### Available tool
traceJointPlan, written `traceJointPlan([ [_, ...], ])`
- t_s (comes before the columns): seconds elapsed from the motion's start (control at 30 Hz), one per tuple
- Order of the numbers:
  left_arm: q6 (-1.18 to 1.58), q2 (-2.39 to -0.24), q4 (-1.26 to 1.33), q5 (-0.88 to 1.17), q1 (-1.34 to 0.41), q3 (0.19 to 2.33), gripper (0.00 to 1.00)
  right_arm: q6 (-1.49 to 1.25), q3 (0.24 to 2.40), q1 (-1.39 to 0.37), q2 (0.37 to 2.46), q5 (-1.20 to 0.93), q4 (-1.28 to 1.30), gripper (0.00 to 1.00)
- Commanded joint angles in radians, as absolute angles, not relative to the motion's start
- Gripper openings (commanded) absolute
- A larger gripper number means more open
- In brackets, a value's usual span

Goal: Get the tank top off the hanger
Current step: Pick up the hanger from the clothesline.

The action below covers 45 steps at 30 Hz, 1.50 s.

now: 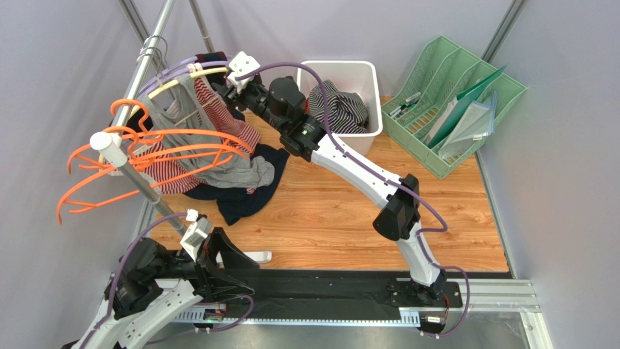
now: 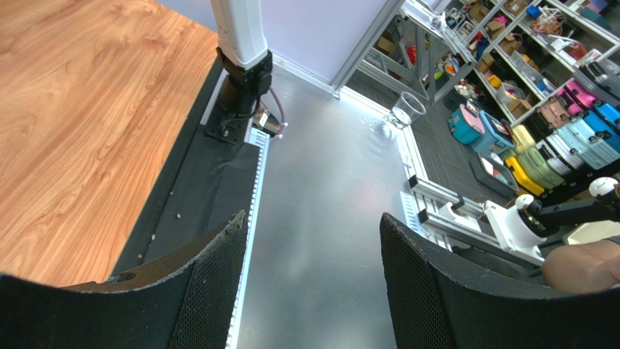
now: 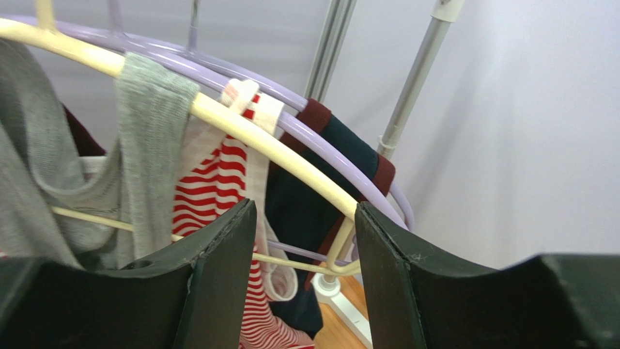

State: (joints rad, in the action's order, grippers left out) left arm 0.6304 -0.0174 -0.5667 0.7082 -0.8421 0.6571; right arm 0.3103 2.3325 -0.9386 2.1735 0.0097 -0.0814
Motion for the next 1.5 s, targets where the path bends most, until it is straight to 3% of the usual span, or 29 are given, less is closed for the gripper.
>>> traceJointPlan([
  [0.0,0.634,0.021,-0.584,0.726,-0.842,0.673,0.73,0.380,2.385,-0.933,2.200,0.031,-0.152,0.56],
  [0.67,0.623,0.046,-0.627,0.723,-0.844,0.699,0.72,0.488,2.468,-0.959,2.289,0.060,-0.258,0.47],
  [1.47,0.604,0.083,-0.703,0.709,-0.842,0.735,0.73,0.665,2.557,-1.011,2.395,0.068,-0.387,0.50],
])
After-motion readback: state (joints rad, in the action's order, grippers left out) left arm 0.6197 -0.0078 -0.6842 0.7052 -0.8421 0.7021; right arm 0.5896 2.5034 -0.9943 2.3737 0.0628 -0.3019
